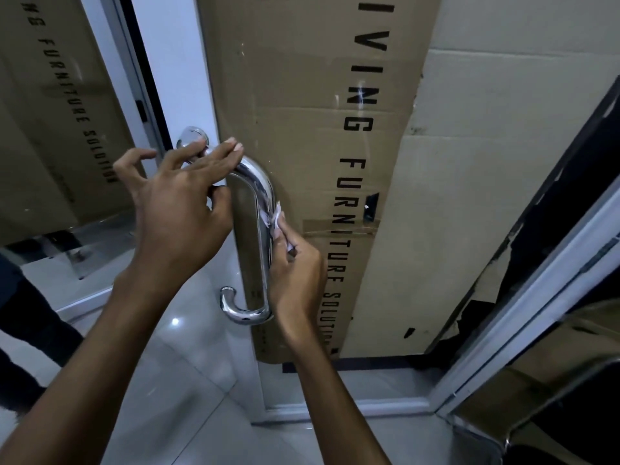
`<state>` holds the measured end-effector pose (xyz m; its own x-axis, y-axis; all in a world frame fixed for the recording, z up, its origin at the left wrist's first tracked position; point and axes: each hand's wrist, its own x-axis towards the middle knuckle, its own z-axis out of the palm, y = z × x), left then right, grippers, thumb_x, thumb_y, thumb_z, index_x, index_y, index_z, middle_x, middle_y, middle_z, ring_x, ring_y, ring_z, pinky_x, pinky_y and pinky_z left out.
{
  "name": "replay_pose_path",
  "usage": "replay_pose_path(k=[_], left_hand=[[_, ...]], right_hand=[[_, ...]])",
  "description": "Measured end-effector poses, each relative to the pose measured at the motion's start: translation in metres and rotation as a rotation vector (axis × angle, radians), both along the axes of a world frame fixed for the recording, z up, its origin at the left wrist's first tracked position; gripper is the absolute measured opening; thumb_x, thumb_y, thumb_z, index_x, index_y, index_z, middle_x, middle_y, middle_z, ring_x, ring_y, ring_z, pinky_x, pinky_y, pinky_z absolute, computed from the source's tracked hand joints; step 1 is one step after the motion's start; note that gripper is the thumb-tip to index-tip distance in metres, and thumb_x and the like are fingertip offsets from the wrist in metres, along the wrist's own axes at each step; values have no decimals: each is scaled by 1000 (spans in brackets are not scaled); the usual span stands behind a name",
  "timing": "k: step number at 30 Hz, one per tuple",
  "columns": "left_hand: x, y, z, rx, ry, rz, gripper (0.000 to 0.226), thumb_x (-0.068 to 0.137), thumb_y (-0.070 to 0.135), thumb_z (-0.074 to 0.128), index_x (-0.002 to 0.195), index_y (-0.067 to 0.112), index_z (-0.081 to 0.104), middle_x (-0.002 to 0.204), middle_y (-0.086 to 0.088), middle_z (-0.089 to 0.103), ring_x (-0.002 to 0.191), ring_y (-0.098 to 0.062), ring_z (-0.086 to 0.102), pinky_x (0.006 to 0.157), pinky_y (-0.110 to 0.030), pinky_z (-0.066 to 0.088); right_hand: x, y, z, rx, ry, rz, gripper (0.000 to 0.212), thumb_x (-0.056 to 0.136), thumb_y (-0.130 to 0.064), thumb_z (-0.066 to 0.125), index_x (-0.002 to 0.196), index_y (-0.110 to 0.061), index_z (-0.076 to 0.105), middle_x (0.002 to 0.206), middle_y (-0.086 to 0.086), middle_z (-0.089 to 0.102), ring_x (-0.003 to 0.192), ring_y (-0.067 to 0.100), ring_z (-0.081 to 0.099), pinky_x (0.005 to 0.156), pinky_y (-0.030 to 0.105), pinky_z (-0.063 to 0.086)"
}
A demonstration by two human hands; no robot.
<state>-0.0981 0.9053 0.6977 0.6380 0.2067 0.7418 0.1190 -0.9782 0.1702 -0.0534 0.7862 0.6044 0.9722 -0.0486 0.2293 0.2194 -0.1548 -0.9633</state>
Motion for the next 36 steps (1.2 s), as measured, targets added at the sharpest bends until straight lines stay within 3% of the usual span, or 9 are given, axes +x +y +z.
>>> replay_pose_path(k=[3, 7, 11, 14, 18, 26, 29, 33, 36], left_hand=[[3, 1, 0, -11, -13, -23, 52, 95, 16, 50, 142, 36, 61, 144, 15, 61, 139, -14, 52, 112, -50, 18], [8, 5, 2, -40, -23, -70, 51, 95, 20, 45, 142, 33, 62, 143, 12, 63, 138, -16, 52, 117, -56, 23], [11, 10, 5, -59, -23, -117, 50, 96, 22, 44, 142, 32, 61, 142, 12, 63, 136, -16, 51, 115, -62, 31], [12, 12, 4, -53, -54, -111, 48, 96, 18, 48, 139, 31, 64, 140, 11, 65, 136, -16, 52, 116, -57, 25], [17, 16, 3, -75, -46, -158, 51, 95, 24, 42, 141, 31, 62, 140, 11, 66, 137, -16, 50, 112, -64, 37], [22, 16, 1, -25, -103, -96, 44, 97, 20, 49, 135, 32, 68, 135, 13, 69, 133, -14, 55, 105, -36, 14], [23, 17, -1, -36, -108, -109, 45, 97, 21, 47, 136, 32, 67, 136, 14, 68, 134, -13, 54, 106, -35, 12], [23, 16, -3, -40, -105, -111, 46, 96, 20, 47, 137, 32, 67, 138, 15, 67, 135, -14, 53, 106, -35, 11], [25, 16, -3, -53, -104, -115, 47, 95, 20, 46, 137, 32, 67, 139, 15, 66, 135, -14, 53, 107, -36, 11]], right_hand=[[1, 0, -5, -17, 29, -8, 28, 104, -43, 57, 130, -44, 67, 112, -15, 77, 81, 4, 69, 72, 39, 61], [7, 3, 28, 0, -44, 1, 29, 105, -40, 56, 133, -41, 66, 106, -16, 78, 63, -1, 58, 53, 23, 44], [7, 8, 21, 0, -35, -25, 31, 106, -37, 57, 135, -42, 65, 108, -16, 77, 69, -2, 63, 52, 14, 42], [3, 9, 4, 5, 49, -21, 30, 105, -40, 57, 134, -43, 65, 112, -15, 77, 77, 0, 65, 58, 19, 48], [12, 13, 18, 64, -21, -18, 30, 105, -40, 57, 134, -40, 65, 109, -14, 77, 66, -2, 60, 53, 20, 49], [14, 18, 1, 2, 49, -92, 28, 102, -50, 57, 127, -45, 68, 101, -24, 75, 76, 8, 70, 67, 39, 62], [11, 20, 3, 67, 16, -79, 28, 102, -45, 59, 128, -44, 67, 91, -40, 66, 74, 1, 68, 65, 33, 61], [5, 19, -30, -37, 102, -111, 26, 103, -37, 61, 127, -41, 67, 103, -13, 79, 56, 4, 58, 48, 27, 47], [4, 20, -27, -7, 65, -128, 26, 102, -35, 63, 126, -45, 65, 108, -25, 75, 60, 0, 61, 50, 24, 51]])
